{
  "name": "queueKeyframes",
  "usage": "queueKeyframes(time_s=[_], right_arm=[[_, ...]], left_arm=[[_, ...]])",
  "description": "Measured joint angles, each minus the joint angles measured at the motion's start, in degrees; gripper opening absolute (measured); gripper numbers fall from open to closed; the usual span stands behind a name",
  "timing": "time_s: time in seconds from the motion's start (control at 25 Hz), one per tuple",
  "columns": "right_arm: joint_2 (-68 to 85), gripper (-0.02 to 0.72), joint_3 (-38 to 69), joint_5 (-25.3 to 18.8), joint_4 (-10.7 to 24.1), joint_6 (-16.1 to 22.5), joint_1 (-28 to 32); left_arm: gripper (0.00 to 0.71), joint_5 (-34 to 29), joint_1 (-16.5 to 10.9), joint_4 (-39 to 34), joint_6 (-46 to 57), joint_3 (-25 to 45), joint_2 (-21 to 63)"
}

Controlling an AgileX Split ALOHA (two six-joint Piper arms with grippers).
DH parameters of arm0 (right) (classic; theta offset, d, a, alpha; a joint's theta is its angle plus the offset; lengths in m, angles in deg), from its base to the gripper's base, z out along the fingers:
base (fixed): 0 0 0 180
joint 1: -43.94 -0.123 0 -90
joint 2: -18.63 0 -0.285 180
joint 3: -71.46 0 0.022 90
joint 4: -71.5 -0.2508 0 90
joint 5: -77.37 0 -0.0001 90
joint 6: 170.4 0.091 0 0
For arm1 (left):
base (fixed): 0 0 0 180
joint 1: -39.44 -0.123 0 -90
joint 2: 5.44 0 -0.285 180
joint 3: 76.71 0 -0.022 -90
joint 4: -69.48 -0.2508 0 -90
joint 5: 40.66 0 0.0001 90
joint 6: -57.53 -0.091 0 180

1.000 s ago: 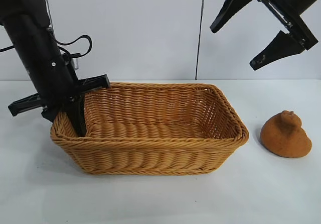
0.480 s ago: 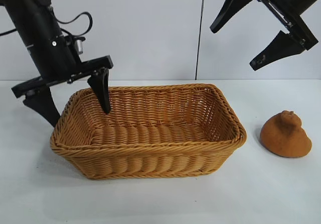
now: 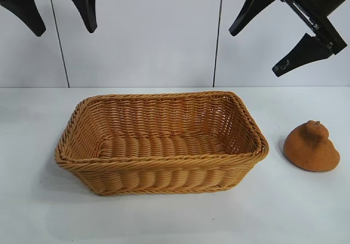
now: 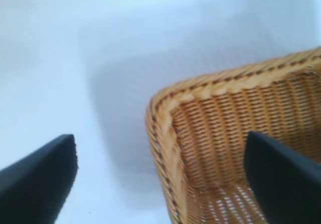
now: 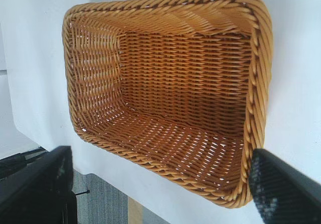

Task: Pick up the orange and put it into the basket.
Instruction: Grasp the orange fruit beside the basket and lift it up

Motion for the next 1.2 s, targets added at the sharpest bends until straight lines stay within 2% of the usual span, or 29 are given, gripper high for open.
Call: queueKeyframes(time_s=[0.12,0.4,0.52,0.72,0.92,0.96,1.0,1.2], right_arm=[[0.0,0.652,0.0,0.0,0.1,0.0,0.0],[0.0,0.652,0.0,0.2,0.2,0.0,0.0],[0.0,0.652,0.0,0.2,0.2,0.0,0.0],[0.0,0.652,0.0,0.2,0.2,0.0,0.0],[0.0,0.652,0.0,0.2,0.2,0.0,0.0],[0.0,0.652,0.0,0.2,0.2,0.0,0.0],[0.0,0.652,0.0,0.2,0.2,0.0,0.0],[0.0,0.652,0.0,0.2,0.2,0.0,0.0]], left_arm=[[0.643,-0.2,-1.4,-0.2,-0.3,0.0,0.0],[0.643,-0.1,-8.9,-1.0,-0.9,0.7,0.4],[0.643,-0.1,-9.7,-1.9,-2.4,5.3,3.2],[0.643,0.0,-9.7,-3.2,-3.1,21.2,15.3],[0.643,-0.1,-9.7,-3.5,-3.2,38.8,33.0],[0.643,-0.1,-9.7,-3.5,-3.2,38.8,33.0],[0.643,-0.1,-9.7,-3.5,-3.2,44.7,39.9],[0.643,-0.3,-9.7,-3.5,-3.1,57.9,56.8]])
